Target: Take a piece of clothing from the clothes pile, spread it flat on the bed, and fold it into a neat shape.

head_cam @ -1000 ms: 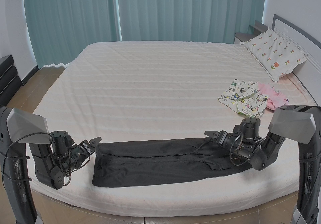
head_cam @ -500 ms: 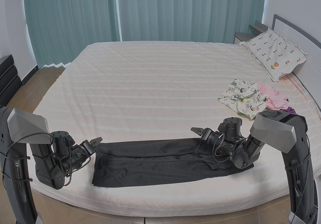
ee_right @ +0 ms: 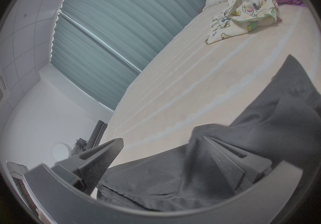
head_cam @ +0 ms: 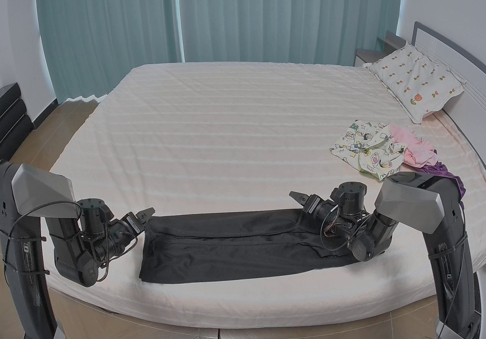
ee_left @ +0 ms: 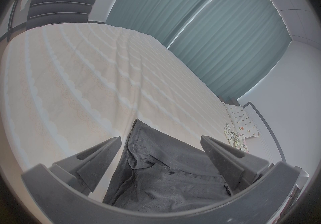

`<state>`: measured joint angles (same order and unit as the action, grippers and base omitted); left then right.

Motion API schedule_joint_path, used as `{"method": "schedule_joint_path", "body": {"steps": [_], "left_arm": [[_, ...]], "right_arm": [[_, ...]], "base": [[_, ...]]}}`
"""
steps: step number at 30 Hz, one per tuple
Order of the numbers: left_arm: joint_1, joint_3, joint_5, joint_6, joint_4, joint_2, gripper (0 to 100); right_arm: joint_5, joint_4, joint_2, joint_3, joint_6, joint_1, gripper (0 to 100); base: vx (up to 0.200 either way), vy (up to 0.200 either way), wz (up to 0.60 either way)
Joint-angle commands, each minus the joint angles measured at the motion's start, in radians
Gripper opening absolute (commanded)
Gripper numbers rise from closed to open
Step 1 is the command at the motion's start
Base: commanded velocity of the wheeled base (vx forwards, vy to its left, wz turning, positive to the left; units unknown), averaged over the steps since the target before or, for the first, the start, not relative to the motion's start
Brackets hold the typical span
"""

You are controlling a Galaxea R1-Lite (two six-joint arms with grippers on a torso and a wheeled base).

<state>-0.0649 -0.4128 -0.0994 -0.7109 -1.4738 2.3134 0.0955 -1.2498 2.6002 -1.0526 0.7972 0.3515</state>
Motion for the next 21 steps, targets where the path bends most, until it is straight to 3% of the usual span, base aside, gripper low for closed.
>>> {"method": "schedule_joint_path", "body": {"steps": [1,9,13,17,21], "left_arm": [[0.000,-0.001,0.003,-0.001,0.000,-0.005,100],[0.005,-0.001,0.007,0.014,0.012,-0.034,100],[-0.001,-0.027,0.007,0.070,0.101,-0.058,100],[-0.010,-0.153,0.003,0.085,0.392,-0.146,100],[-0.015,-0.192,-0.013,0.174,0.501,-0.140,100]], "right_arm": [[-0.003,-0.002,-0.051,0.045,-0.006,-0.028,100],[-0.005,0.010,-0.233,0.256,-0.006,-0.091,100],[-0.019,-0.003,-0.301,0.428,-0.003,-0.106,100],[-0.050,-0.074,-0.307,0.572,0.031,-0.114,100],[-0.040,-0.180,-0.258,0.640,0.053,-0.140,100]], "base": [[0.000,0.000,0.00],[0.000,0.000,0.00],[0.000,0.000,0.00],[0.000,0.000,0.00],[0.000,0.000,0.00]]}}
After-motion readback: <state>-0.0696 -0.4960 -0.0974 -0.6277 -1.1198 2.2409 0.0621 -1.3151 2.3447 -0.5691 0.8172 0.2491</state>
